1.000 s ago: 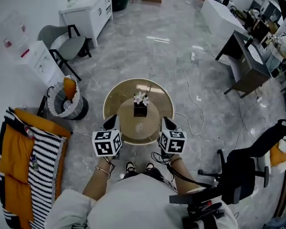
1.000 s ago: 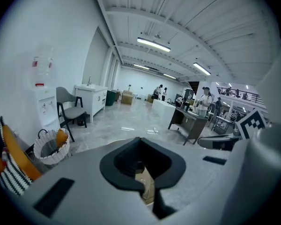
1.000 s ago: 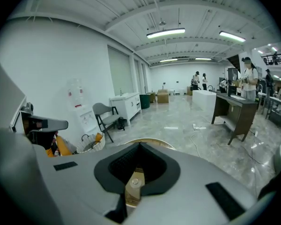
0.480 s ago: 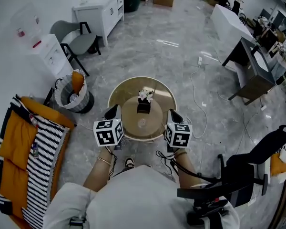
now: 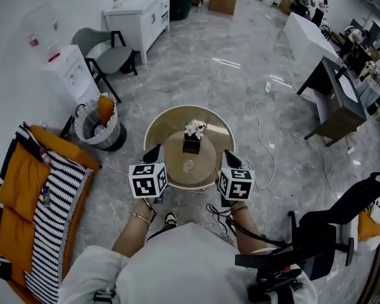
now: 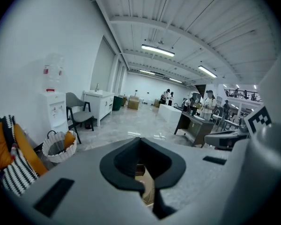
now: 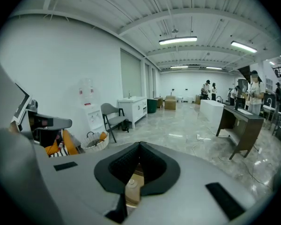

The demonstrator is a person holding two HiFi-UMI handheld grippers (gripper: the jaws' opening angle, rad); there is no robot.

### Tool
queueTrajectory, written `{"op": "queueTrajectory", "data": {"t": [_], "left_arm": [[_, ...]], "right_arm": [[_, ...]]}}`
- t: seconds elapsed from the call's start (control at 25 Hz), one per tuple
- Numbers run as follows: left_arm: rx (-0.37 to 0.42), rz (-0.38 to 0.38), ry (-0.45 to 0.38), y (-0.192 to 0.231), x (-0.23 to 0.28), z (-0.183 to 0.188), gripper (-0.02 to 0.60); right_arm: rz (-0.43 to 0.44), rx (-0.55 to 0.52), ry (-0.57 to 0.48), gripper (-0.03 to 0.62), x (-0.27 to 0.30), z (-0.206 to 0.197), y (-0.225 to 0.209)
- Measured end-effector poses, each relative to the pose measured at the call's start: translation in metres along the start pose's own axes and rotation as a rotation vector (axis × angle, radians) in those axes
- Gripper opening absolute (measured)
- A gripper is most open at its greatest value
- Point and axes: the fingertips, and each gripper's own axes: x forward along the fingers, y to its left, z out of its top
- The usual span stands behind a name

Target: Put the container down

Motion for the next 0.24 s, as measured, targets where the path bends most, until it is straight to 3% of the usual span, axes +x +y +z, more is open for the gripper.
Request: {"op": "queueTrajectory", "data": {"t": [0.24], "left_arm": [[0.001, -0.004, 0.003, -0.0080, 0.0017, 0.0004, 0.008]], "right_arm": [[0.003, -0.005, 0.001, 0.023, -0.0038, 0.0012, -0.0033]]}}
